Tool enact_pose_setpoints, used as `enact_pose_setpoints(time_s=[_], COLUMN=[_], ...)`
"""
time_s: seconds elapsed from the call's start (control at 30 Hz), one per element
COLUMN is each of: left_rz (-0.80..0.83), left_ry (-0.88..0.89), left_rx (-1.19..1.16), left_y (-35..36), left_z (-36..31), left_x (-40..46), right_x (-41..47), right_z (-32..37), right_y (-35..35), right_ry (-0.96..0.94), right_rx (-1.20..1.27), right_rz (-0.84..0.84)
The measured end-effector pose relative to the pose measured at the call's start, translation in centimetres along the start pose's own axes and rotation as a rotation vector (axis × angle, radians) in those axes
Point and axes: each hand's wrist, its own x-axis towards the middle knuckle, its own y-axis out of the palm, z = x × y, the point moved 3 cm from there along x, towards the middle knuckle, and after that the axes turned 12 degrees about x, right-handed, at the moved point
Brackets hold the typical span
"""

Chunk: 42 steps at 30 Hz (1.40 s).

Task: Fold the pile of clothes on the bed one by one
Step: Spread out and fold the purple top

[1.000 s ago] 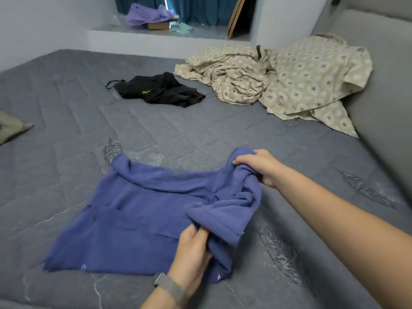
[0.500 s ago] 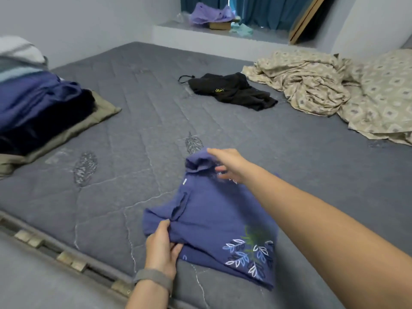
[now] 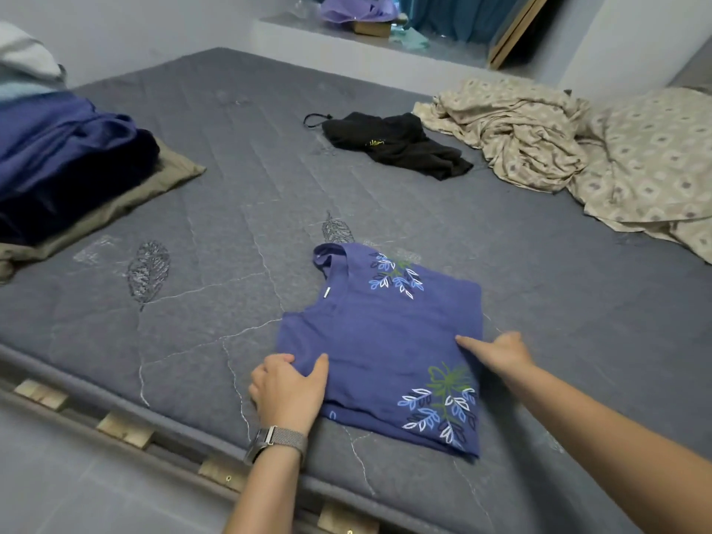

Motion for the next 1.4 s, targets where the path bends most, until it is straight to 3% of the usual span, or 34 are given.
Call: enact_pose_setpoints(time_s=[0.1,0.23,0.47,0.67,0.73,0.9,1.1,1.27,1.4], left_rz=[-0.068,0.092,0.480,0.565,0.524,0.457,0.601,0.711,0.606], left_ry=[-0.039,-0.123,-0.142,-0.066,-0.045,-0.062,-0.012,-0.008,-0.029], left_rx=[-0.167,-0.320,-0.434,-0.362,-0.345,-0.365,-0.282,-0.174,-0.271], left_y=[-0.6,0.3,2.2,3.8,4.6,6.2,9.5,9.7,8.2], left_z=[-0.2,0.3,-0.2,-1.4,-1.5,-1.9,-0.3,1.6,1.0], left_x=[0.2,1.3,-1.5,-5.6,-6.9,-9.8,-13.2,-17.0,-17.4], right_x=[-2.3,-5.4,-6.5,-7.3,-7.5,-8.1,-7.7,-9.1,-8.8], right_z=[-1.0,-3.1,-7.4,-11.5,-12.8,-16.0,-20.2,-23.6,-22.7], right_y=[0.6,2.8,2.0,-0.8,-1.6,-3.2,-7.1,-9.0,-9.4], right_ry=[0.088,0.147,0.099,0.163,0.156,0.157,0.144,0.225,0.029], right_rx=[0.140,0.236,0.703,0.917,0.944,0.921,0.868,0.862,0.558], right_rz=[0.255,0.540,0.418,0.297,0.289,0.308,0.251,0.376,0.216])
